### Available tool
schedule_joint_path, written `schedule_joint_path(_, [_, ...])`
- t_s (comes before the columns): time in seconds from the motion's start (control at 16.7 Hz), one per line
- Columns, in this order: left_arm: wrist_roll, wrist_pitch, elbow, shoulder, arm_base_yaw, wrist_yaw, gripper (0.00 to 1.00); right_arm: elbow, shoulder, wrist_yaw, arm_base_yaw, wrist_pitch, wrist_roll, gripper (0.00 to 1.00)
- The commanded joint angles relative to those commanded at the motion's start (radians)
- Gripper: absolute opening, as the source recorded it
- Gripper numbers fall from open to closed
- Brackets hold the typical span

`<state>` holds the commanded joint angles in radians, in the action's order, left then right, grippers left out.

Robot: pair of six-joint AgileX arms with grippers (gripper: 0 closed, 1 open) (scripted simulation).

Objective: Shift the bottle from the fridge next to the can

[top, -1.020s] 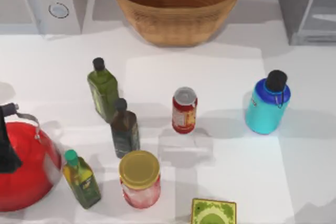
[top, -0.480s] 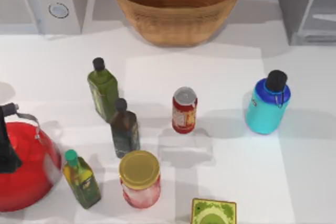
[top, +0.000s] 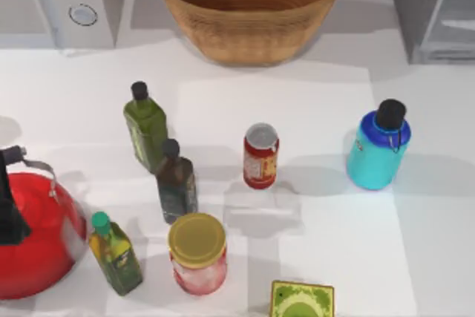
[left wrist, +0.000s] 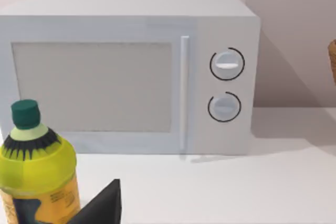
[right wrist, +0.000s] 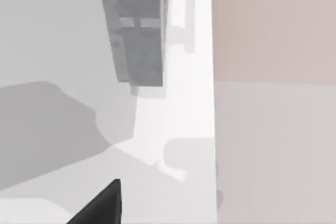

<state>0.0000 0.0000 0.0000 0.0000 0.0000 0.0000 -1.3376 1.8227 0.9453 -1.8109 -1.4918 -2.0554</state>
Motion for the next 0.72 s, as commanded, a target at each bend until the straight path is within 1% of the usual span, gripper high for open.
schedule_joint_path(0.18, [0.0,0.0,0.0,0.0,0.0,0.0,1.0,0.003,-0.002,-0.002,0.011,0.01,0.013,1.0])
schedule_joint_path(0.36, [0.0,0.0,0.0,0.0,0.0,0.0,1.0,0.005,0.003,-0.008,0.071,0.092,0.108,1.0])
schedule_joint_path(0.54, [0.0,0.0,0.0,0.0,0.0,0.0,1.0,0.008,0.009,-0.03,0.185,0.246,0.294,1.0])
schedule_joint_path(0.72, [0.0,0.0,0.0,0.0,0.0,0.0,1.0,0.014,0.014,-0.063,0.332,0.446,0.543,1.0])
